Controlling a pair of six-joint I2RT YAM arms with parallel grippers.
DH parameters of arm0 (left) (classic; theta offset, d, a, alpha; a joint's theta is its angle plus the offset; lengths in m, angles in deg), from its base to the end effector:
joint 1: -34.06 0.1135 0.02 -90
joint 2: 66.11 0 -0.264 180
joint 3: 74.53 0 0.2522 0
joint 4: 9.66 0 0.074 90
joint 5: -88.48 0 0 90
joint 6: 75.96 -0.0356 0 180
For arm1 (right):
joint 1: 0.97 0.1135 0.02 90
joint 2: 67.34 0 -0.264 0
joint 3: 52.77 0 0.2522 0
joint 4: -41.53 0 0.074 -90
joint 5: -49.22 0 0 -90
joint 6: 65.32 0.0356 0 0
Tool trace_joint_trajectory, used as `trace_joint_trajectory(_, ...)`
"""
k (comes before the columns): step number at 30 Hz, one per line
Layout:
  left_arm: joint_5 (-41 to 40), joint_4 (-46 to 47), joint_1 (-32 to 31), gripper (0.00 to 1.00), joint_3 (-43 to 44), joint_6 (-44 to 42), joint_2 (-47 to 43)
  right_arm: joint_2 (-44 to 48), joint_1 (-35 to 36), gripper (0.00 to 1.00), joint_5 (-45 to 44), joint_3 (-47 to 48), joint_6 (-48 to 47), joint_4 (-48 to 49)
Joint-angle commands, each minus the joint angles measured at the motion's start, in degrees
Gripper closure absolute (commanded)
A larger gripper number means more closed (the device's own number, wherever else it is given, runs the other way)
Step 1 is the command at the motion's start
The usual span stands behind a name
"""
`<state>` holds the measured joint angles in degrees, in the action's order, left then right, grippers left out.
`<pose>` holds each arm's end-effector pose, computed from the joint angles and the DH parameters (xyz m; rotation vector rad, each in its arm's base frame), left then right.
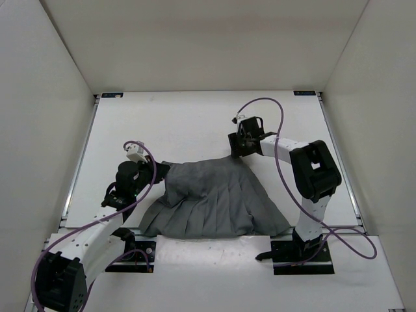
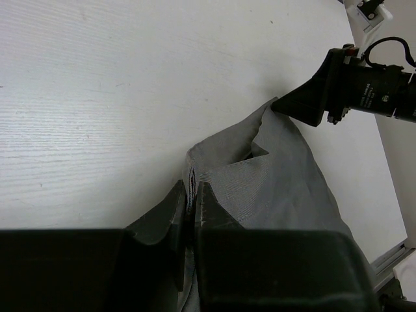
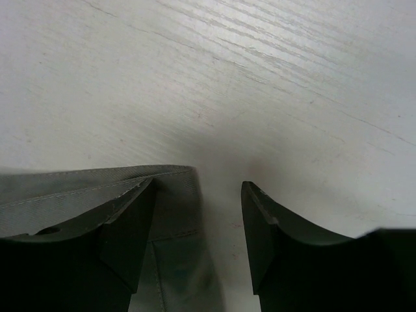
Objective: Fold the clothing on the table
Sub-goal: Flatten the skirt out
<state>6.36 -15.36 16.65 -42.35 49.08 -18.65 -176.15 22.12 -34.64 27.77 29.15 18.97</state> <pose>0.1768 -0.0606 0.2024 -0.2133 1.9947 -0.7326 0.3631 0.1589 0.1591 -0.4481 2.4408 0.3395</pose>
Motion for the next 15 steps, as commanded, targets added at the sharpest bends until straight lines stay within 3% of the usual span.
trace_joint_trajectory(1, -0.23, 0.82, 0.01, 1.00, -0.13, 0.46, -1.14, -3.33, 1.16, 0.50, -6.12, 0.71, -2.18, -6.23)
trace_joint_trajectory(5, -0.32, 0.82, 0.18, 1.00, -0.74, 0.46, -1.67, -5.44, 3.09, 0.58, -9.02, 1.86, -2.19, -8.25)
trace_joint_trajectory(13, 0.03, 0.64, 0.80, 1.00, -0.22, 0.64, -2.72, -7.90, 4.68, 0.63, -7.72, 5.98, -0.86, -15.71)
trace_joint_trajectory(15, -0.85, 0.38, 0.54, 1.00, -0.40, 0.37, -2.64, -8.78, 5.12, 0.84, -6.66, 7.13, -0.60, -17.38)
